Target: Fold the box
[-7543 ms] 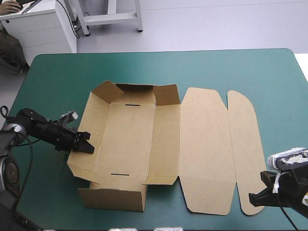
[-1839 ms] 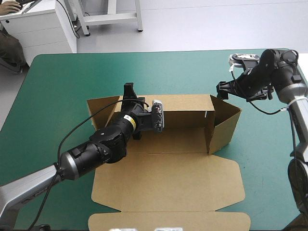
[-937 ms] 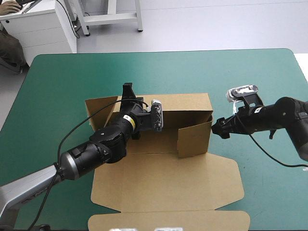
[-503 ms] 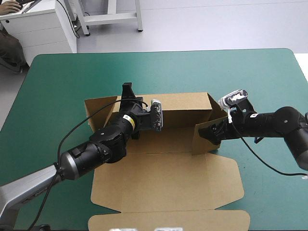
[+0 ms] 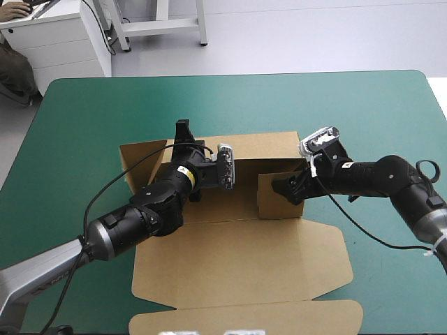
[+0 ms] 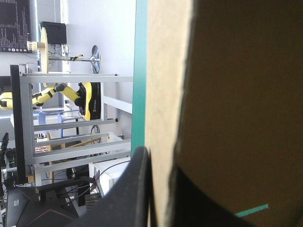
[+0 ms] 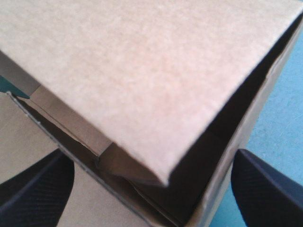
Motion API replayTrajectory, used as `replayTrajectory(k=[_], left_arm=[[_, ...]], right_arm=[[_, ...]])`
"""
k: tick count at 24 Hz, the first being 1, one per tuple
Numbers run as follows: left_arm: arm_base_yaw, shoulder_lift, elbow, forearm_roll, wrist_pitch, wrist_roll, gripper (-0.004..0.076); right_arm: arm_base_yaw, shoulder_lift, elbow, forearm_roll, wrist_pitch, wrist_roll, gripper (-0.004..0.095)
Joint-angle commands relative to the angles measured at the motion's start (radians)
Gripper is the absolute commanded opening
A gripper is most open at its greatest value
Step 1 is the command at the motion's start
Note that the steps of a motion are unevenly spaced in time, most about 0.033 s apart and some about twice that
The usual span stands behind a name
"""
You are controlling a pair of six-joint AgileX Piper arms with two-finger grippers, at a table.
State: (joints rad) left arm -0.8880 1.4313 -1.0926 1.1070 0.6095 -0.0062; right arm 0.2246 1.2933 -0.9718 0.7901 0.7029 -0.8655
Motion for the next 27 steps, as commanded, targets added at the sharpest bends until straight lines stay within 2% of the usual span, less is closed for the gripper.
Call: replayTrajectory(k=[1,5,11,12,14,15,16,20,22,24,27], left_arm=[[-0.002,-0.031,-0.019,-0.015,0.008,-0.023,0.0003],[-0.002,-0.031,-0.019,-0.036,0.008,-0.023,0.0004],[-0.004,-0.031,-0.019,-0.112,-0.055,-0.012,0.0015],[-0.004,-0.031,-0.019,-0.110,-0.055,0.000,0.0015],[-0.004,-0.031,-0.019,-0.110,-0.046,0.006,0.0015],[-0.004,-0.031,-0.019,-0.110,-0.044,0.006,0.0015],[-0.004,-0.031,-0.019,-0.110,-0.046,0.006,0.0015],[-0.004,-0.031,-0.022,-0.112,-0.082,0.006,0.0020],[-0.004,-0.031,-0.034,-0.116,-0.097,0.006,0.0047],[-0.004,-0.031,-0.054,-0.121,-0.117,0.006,0.0134],[-0.025,-0.031,-0.093,-0.142,-0.117,0.006,0.0341]], right_arm=[[0.030,-0.022,-0.026,-0.008,-0.124,0.051,0.0728],[0.033,-0.022,-0.026,-0.011,-0.204,0.086,0.0651],[0.049,-0.022,-0.026,0.024,-0.221,0.075,0.0403],[0.061,-0.022,-0.026,0.023,-0.225,0.060,0.0347],[0.074,-0.022,-0.026,0.023,-0.225,0.057,0.0165],[0.076,-0.022,-0.026,0.004,-0.221,0.057,0.0042],[0.076,-0.022,-0.026,-0.006,-0.216,0.057,-0.0016],[0.076,-0.022,-0.028,-0.001,-0.166,0.028,-0.0020],[0.076,-0.022,-0.028,-0.008,-0.147,0.008,-0.0017],[0.076,-0.022,-0.028,-0.033,-0.177,0.047,-0.0009],[0.076,-0.022,-0.028,-0.138,-0.274,0.221,-0.0008]])
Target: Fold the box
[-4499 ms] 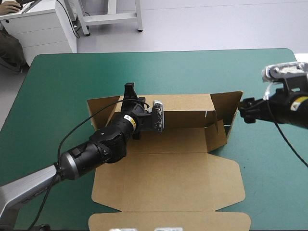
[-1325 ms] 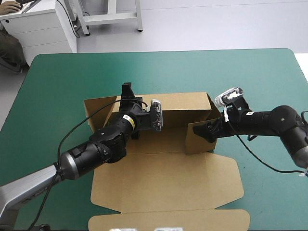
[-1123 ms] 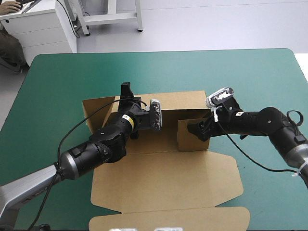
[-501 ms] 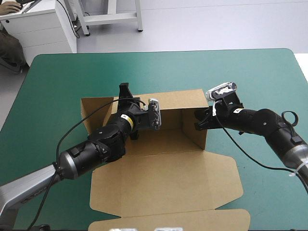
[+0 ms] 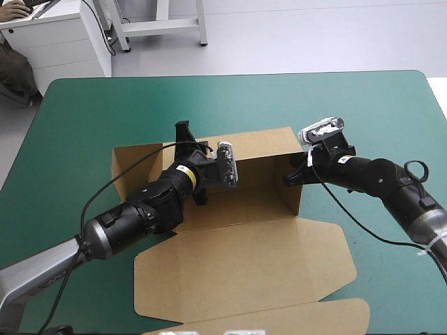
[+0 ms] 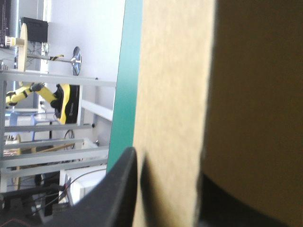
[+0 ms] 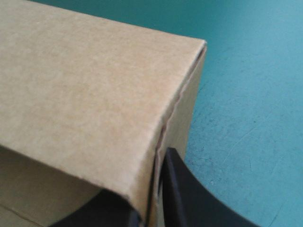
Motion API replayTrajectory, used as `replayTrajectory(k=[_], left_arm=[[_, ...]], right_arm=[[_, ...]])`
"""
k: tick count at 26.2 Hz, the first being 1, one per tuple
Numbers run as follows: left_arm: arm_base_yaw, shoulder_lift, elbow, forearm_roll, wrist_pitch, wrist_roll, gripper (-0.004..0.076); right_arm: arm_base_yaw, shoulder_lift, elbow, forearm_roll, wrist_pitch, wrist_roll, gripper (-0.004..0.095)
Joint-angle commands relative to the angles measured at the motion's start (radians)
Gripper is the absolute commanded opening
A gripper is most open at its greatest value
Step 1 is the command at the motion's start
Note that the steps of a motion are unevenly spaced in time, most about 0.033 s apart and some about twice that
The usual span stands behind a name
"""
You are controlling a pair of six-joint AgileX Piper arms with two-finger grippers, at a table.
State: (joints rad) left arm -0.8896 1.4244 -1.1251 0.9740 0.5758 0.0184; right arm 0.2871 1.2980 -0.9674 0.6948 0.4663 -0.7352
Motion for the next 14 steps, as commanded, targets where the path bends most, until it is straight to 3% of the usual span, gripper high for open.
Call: replayTrajectory(k=[1,4,6,11,14], left_arm=[[-0.037,-0.024,-0.074,-0.016,-0.078,-0.018,0.0447],[-0.095,-0.024,-0.110,-0.016,-0.052,-0.042,0.0666],[-0.145,-0.024,-0.129,-0.011,-0.017,-0.058,0.0721],[-0.312,-0.024,-0.159,0.019,0.174,-0.062,0.0726],[-0.412,-0.026,-0.159,0.054,0.286,-0.051,0.0694]], right_arm=[[0.014,-0.027,-0.032,-0.088,-0.070,0.140,-0.0008],[0.006,-0.025,-0.035,-0.289,-0.201,0.387,-0.0008],[-0.011,-0.025,-0.039,-0.436,-0.237,0.552,-0.0008],[-0.079,-0.017,-0.060,-0.730,-0.192,0.866,-0.0009],[-0.094,-0.017,-0.062,-0.768,-0.173,0.881,-0.0009]])
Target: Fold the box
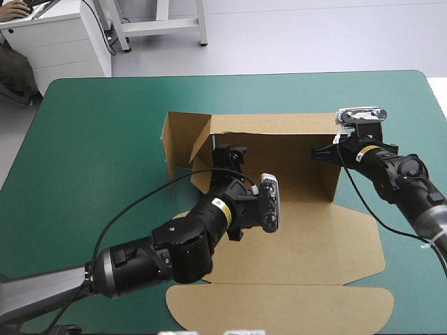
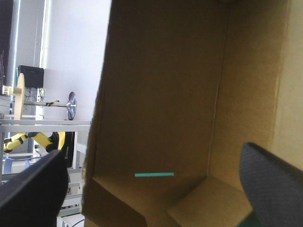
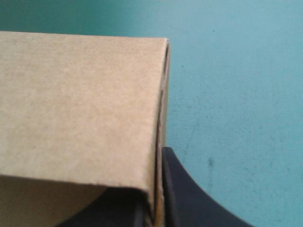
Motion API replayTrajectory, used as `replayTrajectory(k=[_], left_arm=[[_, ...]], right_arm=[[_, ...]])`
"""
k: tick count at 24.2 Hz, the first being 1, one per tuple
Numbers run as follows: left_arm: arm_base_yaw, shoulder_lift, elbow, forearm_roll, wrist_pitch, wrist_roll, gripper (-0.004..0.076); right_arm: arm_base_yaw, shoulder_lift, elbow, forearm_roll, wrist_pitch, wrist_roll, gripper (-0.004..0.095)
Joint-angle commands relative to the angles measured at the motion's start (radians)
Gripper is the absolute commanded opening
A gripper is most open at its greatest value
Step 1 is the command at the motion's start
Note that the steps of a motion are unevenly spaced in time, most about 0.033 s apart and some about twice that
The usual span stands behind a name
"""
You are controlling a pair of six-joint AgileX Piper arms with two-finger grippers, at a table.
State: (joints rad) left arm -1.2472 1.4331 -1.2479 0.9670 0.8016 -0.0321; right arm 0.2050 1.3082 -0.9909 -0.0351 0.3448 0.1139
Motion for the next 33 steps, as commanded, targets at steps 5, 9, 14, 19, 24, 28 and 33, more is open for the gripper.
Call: replayTrajectory(k=[5,9,14,19,24,28,33], left_arm=[[-0.108,-0.035,-0.071,-0.003,0.139,0.113,0.0021],[-0.012,-0.035,-0.210,-0.264,0.142,0.209,0.0018],[0.406,-0.035,-0.478,-0.914,0.304,0.453,0.0018],[0.654,-0.037,-0.563,-1.055,0.356,0.453,0.0015],[0.848,-0.070,-0.564,-1.132,0.352,0.444,0.0015],[0.966,-0.117,-0.563,-1.127,0.354,0.396,0.0001],[1.083,-0.216,-0.563,-1.124,0.354,0.372,-0.0008]], right_arm=[[-0.012,-0.027,-0.038,-0.038,-0.045,0.023,-0.0020],[-0.012,-0.027,-0.038,-0.038,-0.042,0.023,-0.0020],[-0.012,-0.027,-0.038,-0.038,-0.028,0.014,-0.0020],[-0.012,-0.027,-0.038,-0.038,-0.016,0.010,-0.0020],[-0.012,-0.027,-0.038,-0.038,0.001,-0.002,-0.0020],[-0.012,-0.029,-0.038,-0.038,0.002,-0.007,-0.0020],[-0.012,-0.029,-0.038,-0.038,0.009,-0.016,-0.0020]])
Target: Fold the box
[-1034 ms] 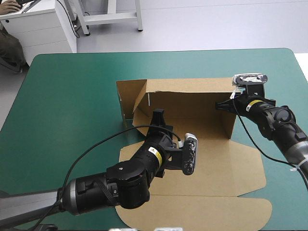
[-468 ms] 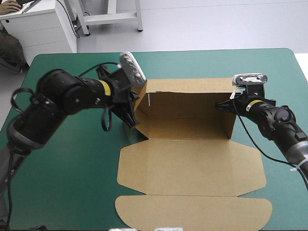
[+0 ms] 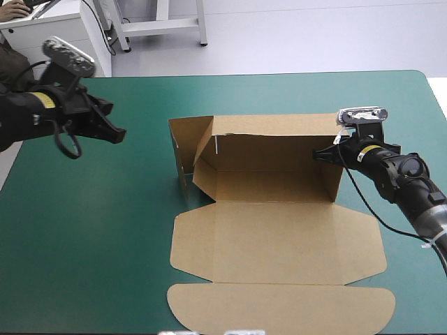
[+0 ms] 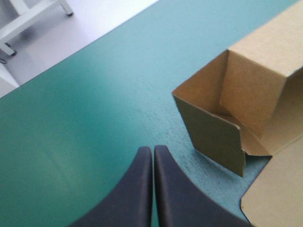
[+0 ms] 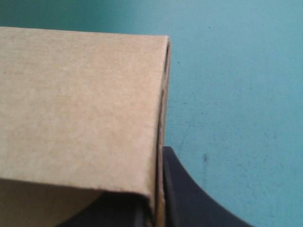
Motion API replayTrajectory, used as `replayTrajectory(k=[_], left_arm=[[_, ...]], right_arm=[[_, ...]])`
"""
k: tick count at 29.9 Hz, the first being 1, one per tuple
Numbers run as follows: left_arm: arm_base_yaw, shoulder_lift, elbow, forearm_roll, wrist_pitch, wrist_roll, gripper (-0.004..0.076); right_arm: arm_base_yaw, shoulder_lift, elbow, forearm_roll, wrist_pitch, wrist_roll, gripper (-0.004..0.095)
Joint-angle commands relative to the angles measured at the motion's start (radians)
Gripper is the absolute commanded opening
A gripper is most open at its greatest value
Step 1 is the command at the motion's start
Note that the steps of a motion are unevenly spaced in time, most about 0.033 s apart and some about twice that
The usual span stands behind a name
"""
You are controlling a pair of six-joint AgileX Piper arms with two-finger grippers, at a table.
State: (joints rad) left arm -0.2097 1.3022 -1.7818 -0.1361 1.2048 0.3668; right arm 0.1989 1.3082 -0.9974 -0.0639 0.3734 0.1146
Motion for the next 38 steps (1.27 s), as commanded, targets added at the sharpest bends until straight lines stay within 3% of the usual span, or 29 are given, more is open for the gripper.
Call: replayTrajectory(k=[1,7,13,20,24,27,32,38], left_arm=[[0.065,-0.102,-0.029,-0.019,-0.049,-0.029,-0.0008],[0.101,-0.229,0.058,0.101,-0.125,-0.098,-0.0008],[0.101,-0.359,0.335,0.164,-0.220,-0.153,-0.0008],[0.101,-0.502,0.659,0.166,-0.466,-0.236,-0.0008],[0.101,-0.525,0.747,0.166,-0.477,-0.239,-0.0008],[0.101,-0.525,0.777,0.172,-0.487,-0.239,-0.0008],[0.101,-0.523,0.781,0.201,-0.504,-0.239,-0.0008],[0.101,-0.522,0.781,0.205,-0.509,-0.239,-0.0008]], right_arm=[[-0.006,-0.029,-0.032,-0.009,-0.020,-0.017,-0.0020],[-0.006,-0.029,-0.032,-0.009,-0.020,-0.021,-0.0020],[-0.006,-0.031,-0.032,-0.009,-0.021,-0.025,-0.0020],[-0.004,-0.086,-0.032,-0.005,-0.019,-0.069,-0.0020],[-0.004,-0.120,-0.036,-0.002,0.015,-0.080,-0.0020],[-0.004,-0.127,-0.062,0.058,0.084,-0.149,-0.0020],[-0.004,-0.125,-0.144,0.275,0.265,-0.327,-0.0020],[-0.004,-0.073,-0.282,0.303,0.519,-0.314,-0.0018]])
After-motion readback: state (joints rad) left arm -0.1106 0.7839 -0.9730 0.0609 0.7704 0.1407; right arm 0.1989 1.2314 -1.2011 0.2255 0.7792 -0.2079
